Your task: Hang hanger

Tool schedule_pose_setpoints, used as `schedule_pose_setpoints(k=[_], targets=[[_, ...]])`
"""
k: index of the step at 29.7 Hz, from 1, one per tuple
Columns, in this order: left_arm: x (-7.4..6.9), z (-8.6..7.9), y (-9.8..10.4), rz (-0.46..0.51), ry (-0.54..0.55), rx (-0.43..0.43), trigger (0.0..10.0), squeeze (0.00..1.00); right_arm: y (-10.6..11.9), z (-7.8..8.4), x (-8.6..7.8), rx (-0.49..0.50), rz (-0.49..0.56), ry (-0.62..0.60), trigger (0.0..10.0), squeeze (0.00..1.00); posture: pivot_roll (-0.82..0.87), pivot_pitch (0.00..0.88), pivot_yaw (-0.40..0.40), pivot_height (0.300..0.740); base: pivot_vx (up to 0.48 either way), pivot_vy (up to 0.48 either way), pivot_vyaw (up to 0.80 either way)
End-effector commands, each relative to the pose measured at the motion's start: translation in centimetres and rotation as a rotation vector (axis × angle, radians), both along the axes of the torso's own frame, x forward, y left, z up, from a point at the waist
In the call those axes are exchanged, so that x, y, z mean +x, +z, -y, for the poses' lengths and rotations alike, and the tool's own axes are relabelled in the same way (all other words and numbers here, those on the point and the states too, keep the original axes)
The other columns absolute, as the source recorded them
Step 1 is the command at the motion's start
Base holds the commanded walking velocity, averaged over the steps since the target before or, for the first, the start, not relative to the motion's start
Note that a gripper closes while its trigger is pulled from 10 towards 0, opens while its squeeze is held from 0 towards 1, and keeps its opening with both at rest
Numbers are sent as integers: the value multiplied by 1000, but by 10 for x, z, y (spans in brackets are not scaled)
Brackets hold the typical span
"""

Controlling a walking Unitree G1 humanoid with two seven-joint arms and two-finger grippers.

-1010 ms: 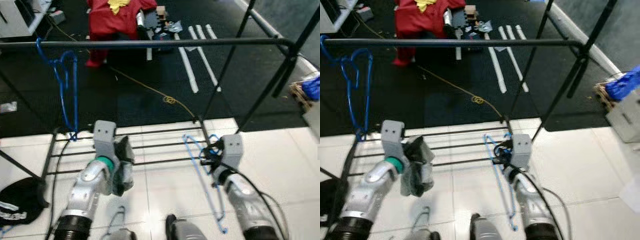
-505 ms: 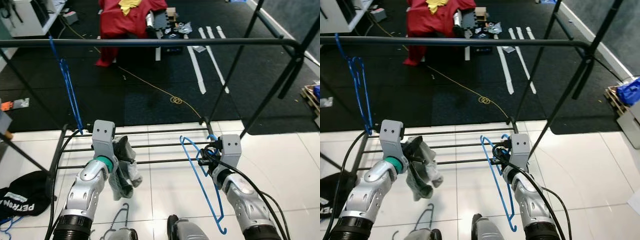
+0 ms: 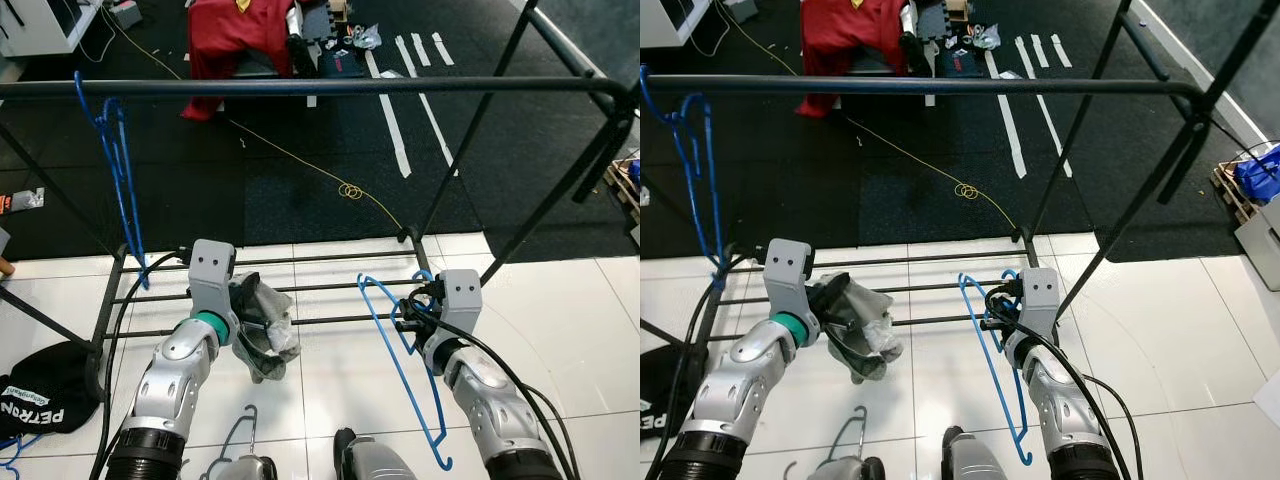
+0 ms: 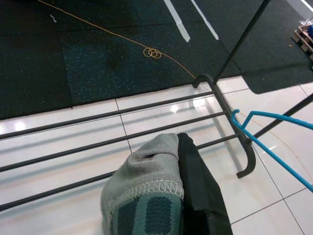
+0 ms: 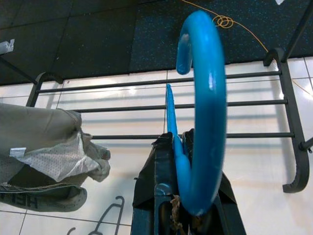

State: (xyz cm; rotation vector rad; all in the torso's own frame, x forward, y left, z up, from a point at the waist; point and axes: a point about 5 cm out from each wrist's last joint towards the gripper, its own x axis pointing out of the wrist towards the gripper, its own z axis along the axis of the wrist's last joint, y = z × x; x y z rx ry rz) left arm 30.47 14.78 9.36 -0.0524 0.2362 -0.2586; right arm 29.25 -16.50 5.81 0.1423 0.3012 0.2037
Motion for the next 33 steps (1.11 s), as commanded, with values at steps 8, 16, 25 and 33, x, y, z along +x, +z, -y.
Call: schedule_pose_setpoints(k=[8,16,25,33], targets=[[-1,-3,-4,-26,13,-7,10000,0,2,3,1,-14,34,-49,10000,0,-39,116,51,740,0,0,0],[0,2,1,-7,-47,22,10000,0,8,3,1,-51,89,8,10000,0,-44,119,57,740,0,0,0],[5,12,7,12,-109,14,10000,0,16,-2,-14,-21,76,283,10000,0,-79,132,72,740,0,0,0],[-4,35,26,75,-496,63,10000,0,36,-3,-37,-75,122,647,10000,0,-83,124,62,740,0,0,0]])
